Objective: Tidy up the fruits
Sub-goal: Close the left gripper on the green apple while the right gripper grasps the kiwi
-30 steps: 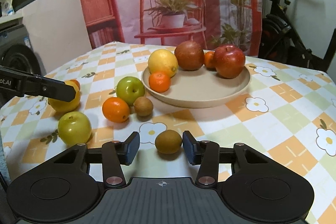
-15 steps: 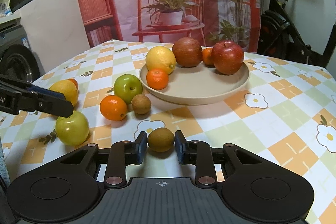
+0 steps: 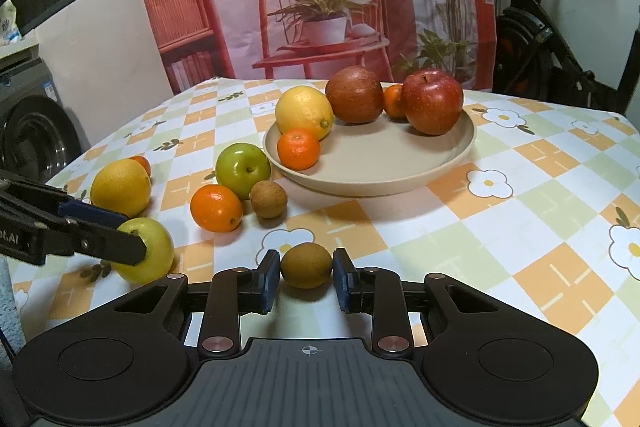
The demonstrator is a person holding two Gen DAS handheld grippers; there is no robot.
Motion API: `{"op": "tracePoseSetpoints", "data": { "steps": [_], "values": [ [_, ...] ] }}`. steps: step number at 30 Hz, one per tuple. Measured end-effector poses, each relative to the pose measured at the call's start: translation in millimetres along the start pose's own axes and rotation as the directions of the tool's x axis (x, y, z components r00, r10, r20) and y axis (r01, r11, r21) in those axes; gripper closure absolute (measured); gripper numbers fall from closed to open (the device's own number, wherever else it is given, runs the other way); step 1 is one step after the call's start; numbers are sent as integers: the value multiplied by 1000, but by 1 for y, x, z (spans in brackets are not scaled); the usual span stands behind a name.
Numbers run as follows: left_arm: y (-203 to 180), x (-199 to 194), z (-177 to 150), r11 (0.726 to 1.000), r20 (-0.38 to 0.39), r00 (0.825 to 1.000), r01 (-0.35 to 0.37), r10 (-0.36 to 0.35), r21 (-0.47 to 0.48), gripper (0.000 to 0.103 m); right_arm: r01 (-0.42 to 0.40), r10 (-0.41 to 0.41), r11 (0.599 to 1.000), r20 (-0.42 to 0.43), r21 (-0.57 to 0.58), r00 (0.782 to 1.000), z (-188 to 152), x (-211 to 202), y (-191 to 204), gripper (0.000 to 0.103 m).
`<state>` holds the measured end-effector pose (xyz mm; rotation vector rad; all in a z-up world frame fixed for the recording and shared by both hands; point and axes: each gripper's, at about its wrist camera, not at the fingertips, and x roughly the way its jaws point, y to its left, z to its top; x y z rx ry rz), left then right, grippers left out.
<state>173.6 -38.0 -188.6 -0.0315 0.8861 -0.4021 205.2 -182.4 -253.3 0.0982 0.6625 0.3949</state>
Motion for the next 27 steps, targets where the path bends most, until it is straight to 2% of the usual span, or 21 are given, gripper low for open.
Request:
{"op": "tracePoseSetpoints", "data": {
  "steps": [4,7,12,19,27],
  "values": [
    [0,8,-3,999,-15,999,40,-40,-5,47,-3,3,1000,0,3,1000,0,0,-1,77],
    [0,10,-5,997,-23,997,73,-73,-15,53,0,0,1000,0,9,1000,0,-1,-1,77],
    [1,10,-6,997,-19,997,73,-73,-21,53,1,-1,1000,0,9,1000,0,0,1,77],
    [6,5,-5,998,0,999,39,-39,-39,53,2,-2,1000,0,7,1000,0,0,0,77],
    [3,0,-1,1000,29,999,23,-22,-11,53,0,0,1000,13,7,1000,1,-1,-1,77]
  ]
}}
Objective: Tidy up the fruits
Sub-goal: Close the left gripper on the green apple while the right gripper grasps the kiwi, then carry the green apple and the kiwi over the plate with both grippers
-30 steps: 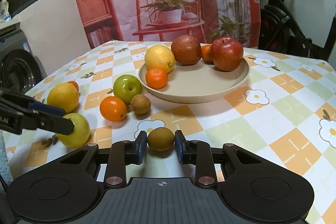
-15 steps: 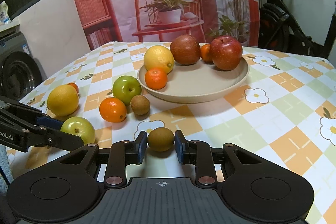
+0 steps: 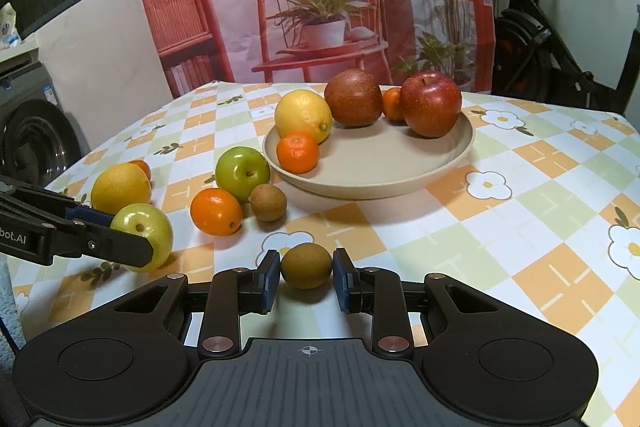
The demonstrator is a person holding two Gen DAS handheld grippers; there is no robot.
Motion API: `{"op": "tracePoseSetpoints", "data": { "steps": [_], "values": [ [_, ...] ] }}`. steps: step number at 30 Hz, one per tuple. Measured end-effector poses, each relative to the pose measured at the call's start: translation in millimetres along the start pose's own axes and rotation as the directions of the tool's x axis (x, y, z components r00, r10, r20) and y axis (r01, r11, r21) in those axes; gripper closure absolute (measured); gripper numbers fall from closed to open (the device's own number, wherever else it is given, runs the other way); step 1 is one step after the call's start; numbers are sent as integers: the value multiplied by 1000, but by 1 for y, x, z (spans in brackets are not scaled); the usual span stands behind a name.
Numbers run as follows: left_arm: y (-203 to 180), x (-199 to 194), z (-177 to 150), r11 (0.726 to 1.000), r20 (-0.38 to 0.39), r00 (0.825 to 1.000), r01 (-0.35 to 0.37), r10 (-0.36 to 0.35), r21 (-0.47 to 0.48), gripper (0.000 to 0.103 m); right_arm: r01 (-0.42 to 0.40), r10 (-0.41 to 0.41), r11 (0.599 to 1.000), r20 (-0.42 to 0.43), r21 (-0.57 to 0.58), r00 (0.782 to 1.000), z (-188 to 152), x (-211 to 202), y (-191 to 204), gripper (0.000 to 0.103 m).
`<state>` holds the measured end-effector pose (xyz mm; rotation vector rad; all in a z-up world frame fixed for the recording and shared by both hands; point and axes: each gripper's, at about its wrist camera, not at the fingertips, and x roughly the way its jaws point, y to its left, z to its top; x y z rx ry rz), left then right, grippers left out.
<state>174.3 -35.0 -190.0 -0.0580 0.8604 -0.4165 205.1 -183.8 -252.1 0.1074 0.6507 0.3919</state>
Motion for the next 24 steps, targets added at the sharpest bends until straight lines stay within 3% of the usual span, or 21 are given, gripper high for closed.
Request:
{"op": "tracePoseSetpoints", "data": {
  "steps": [11,24],
  "values": [
    [-4,-8,14,998,55,998,-37,34,55,53,-23,23,1000,16,-4,1000,4,-4,-1,77],
    [-13,-12,39,996,115,993,-21,11,83,53,-23,24,999,10,-42,1000,20,-5,-8,77]
  ]
}}
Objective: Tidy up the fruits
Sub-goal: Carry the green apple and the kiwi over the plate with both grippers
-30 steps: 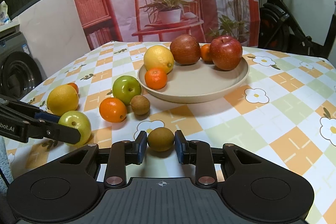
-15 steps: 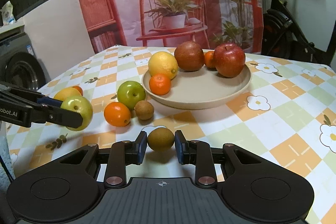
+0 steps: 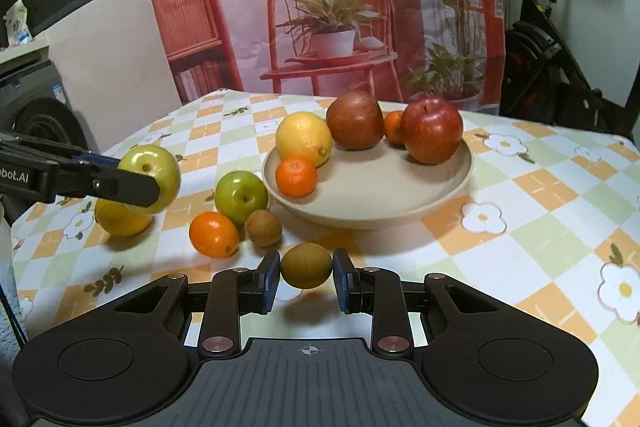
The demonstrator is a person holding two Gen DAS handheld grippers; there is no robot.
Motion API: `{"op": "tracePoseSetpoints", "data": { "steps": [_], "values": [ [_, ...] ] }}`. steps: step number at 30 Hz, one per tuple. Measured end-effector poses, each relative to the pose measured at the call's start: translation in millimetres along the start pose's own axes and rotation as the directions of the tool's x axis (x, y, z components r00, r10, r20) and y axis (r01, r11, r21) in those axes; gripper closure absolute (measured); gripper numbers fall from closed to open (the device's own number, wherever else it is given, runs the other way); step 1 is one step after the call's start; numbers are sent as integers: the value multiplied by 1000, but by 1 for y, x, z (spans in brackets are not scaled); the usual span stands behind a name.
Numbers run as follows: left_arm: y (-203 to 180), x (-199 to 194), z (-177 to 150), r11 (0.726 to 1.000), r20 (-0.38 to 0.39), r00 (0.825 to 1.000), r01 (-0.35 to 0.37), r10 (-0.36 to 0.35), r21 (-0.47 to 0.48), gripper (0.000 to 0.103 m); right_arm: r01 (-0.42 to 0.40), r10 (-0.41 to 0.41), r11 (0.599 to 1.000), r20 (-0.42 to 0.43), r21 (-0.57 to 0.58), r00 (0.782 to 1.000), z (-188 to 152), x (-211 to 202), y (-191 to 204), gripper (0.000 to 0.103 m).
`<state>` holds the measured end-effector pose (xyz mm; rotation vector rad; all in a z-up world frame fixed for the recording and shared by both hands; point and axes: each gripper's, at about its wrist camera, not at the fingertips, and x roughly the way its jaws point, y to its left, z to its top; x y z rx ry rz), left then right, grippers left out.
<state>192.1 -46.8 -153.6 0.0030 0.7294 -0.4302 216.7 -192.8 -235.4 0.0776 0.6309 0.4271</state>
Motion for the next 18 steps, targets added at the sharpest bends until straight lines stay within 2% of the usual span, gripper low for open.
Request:
{"op": "tracePoseSetpoints", "data": {
  "steps": [12,18],
  "values": [
    [-8,10,21,1000,41,999,24,-24,16,53,-5,7,999,33,-54,999,25,-1,-3,77],
    [-9,17,34,999,51,998,26,-27,31,53,6,-3,999,65,-45,998,36,-2,-12,77]
  ]
}}
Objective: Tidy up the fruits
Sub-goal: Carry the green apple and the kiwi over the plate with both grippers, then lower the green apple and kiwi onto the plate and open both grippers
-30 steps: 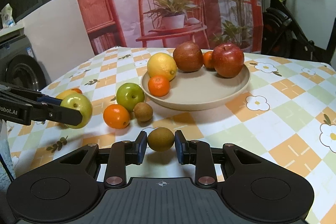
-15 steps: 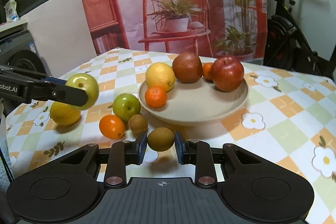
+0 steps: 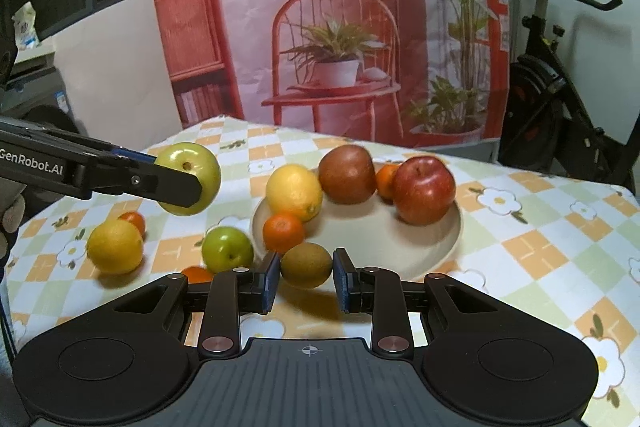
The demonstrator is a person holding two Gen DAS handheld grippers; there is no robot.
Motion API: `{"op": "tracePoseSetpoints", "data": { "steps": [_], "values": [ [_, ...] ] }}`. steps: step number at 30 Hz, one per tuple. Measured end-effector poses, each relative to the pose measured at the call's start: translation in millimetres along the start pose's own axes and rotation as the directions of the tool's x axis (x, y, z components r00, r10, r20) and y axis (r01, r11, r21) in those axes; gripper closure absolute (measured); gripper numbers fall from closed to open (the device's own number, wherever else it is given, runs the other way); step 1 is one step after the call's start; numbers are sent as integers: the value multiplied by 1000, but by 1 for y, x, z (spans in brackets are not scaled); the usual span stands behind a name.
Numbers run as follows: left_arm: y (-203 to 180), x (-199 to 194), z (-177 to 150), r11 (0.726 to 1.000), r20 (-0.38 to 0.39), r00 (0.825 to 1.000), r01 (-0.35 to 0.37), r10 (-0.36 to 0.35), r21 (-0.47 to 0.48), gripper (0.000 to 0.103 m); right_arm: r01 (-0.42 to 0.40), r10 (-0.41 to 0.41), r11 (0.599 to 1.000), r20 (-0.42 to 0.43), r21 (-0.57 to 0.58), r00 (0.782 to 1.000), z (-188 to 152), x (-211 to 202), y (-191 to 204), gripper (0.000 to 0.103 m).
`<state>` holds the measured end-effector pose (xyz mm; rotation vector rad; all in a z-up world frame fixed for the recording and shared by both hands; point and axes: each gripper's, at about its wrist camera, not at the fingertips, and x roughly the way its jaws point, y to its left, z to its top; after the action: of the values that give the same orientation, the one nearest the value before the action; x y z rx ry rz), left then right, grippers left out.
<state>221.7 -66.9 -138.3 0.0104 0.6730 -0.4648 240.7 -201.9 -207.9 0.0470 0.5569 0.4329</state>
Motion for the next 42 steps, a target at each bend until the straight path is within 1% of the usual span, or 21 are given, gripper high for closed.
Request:
{"op": "tracePoseSetpoints", "data": {
  "steps": [4,12,22,27,31,35,42],
  "values": [
    [-2,5,9,1000,4,1000,1,-1,3,53,11,-11,1000,13,-3,1000,6,3,-7,77],
    [-5,26,26,1000,-12,1000,0,1,28,53,47,-49,998,43,35,998,14,11,-29,77],
    [-11,71,42,999,-91,996,24,-21,37,53,68,-69,997,37,49,997,6,24,-47,77],
    [-11,99,44,1000,-162,986,28,-27,2,53,77,-78,996,35,36,996,5,35,-52,77],
    [-12,119,48,1000,-212,977,24,-25,-6,53,90,-91,996,37,22,995,5,42,-56,77],
    [-9,130,51,999,-232,973,13,-20,-33,53,92,-92,996,32,13,995,4,47,-60,77],
    [-11,141,51,999,-247,969,2,-9,-32,53,101,-101,995,11,3,995,2,54,-63,77]
  ]
}}
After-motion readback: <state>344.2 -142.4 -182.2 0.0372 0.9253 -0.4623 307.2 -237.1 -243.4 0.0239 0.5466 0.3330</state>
